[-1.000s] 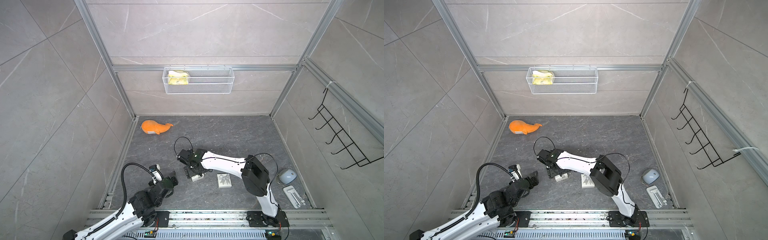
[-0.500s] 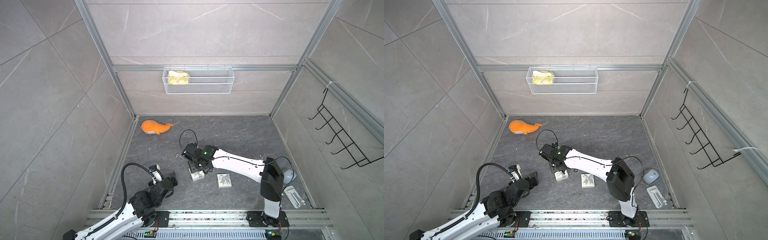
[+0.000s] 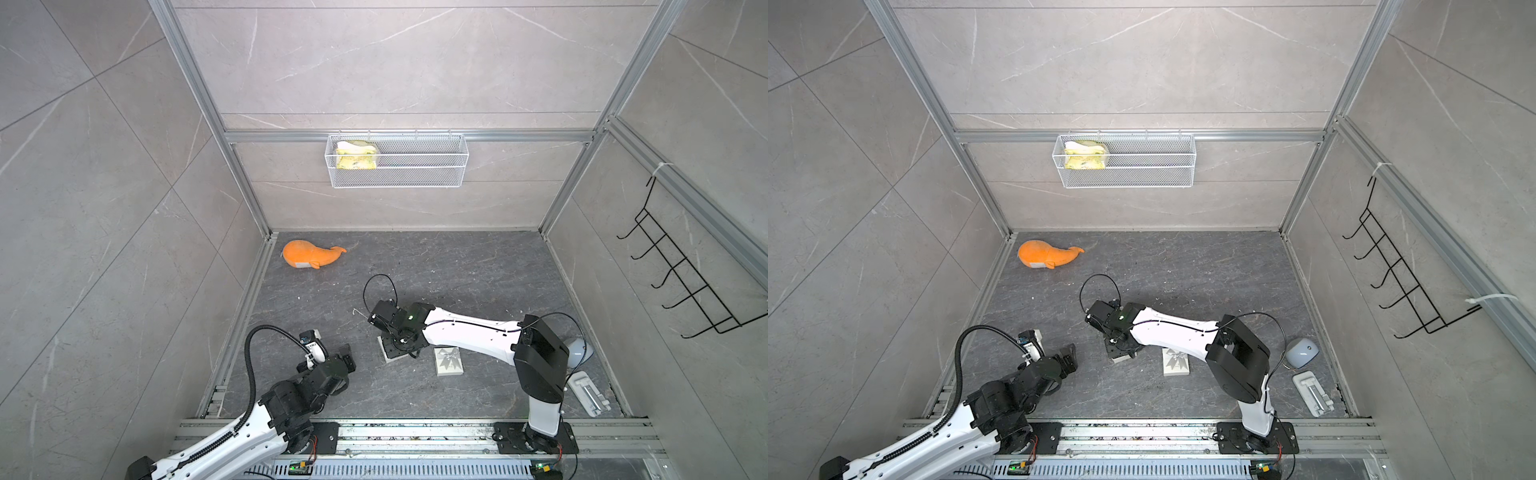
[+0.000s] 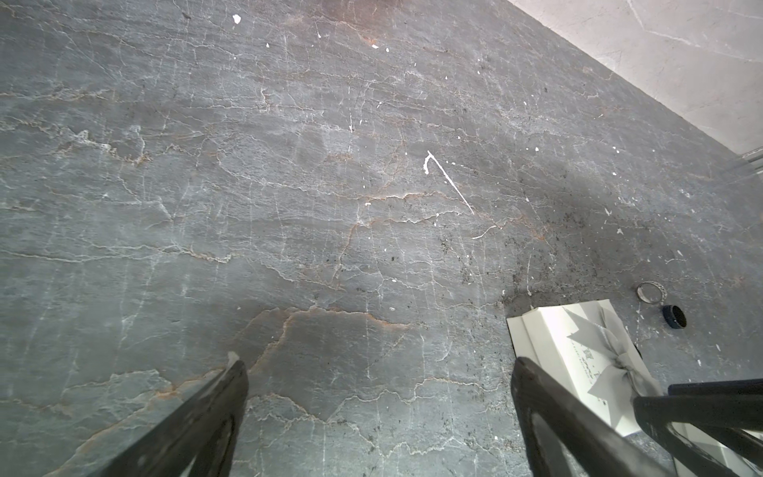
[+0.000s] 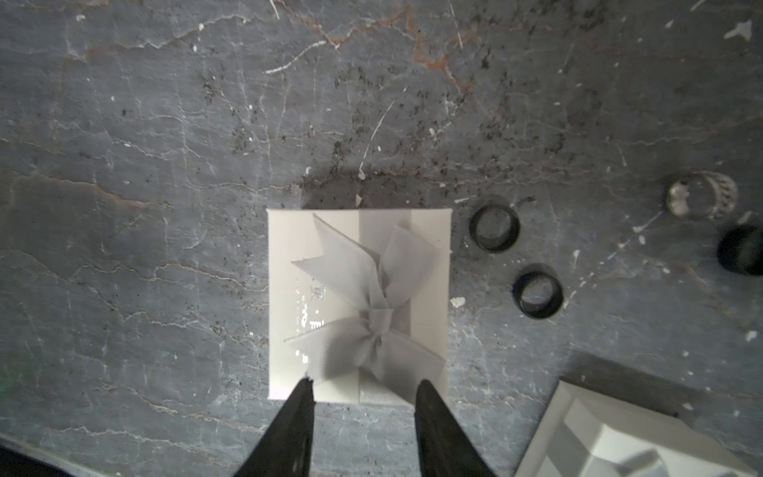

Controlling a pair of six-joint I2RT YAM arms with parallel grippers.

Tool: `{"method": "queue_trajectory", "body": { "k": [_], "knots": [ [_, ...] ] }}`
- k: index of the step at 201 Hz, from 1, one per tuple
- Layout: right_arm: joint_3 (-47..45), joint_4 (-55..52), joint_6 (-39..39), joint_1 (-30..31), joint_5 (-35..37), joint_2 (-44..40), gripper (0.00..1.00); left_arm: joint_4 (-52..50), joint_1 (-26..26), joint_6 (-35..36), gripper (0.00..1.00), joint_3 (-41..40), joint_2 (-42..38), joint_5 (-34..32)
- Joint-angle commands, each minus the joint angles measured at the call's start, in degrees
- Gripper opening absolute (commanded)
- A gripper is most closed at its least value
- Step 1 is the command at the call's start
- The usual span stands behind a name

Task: Take the rings out of the lift-off lid box
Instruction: Close the lid on the jewelry box.

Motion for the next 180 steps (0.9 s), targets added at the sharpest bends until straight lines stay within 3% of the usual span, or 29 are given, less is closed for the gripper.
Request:
{"method": "queue_trajectory", "body": {
  "k": [1, 79, 107, 123, 140, 180],
  "knots": [
    [-0.6, 0.9, 0.3, 0.1, 0.3, 2.5, 0.42, 0.9, 0.2, 0.6, 1.00, 0.1, 0.7, -2.3],
    [-1.8, 2.0, 1.0, 0.1, -0.4, 5.6, 0.40, 1.2, 0.2, 0.6, 1.00, -0.1, 1.1, -2.2],
    [0.1, 0.9, 0.2, 0.1, 1.0, 3.1, 0.45, 1.1, 0.2, 0.6, 1.00, 0.0, 1.2, -2.2],
    [0.5, 0.9, -1.2, 0.1, 3.5, 0.4, 0.52, 1.1, 0.2, 0.5, 1.00, 0.0, 1.4, -2.0],
    [1.8, -0.4, -3.2, 0.1, 7.7, -2.2, 0.67, 1.9, 0.2, 1.0, 1.00, 0.1, 1.9, -1.7],
    [-2.1, 2.0, -8.2, -1.2, 15.7, -12.7, 0.92, 3.2, 0.2, 3.7, 1.00, 2.5, 7.7, -1.8]
  ]
}}
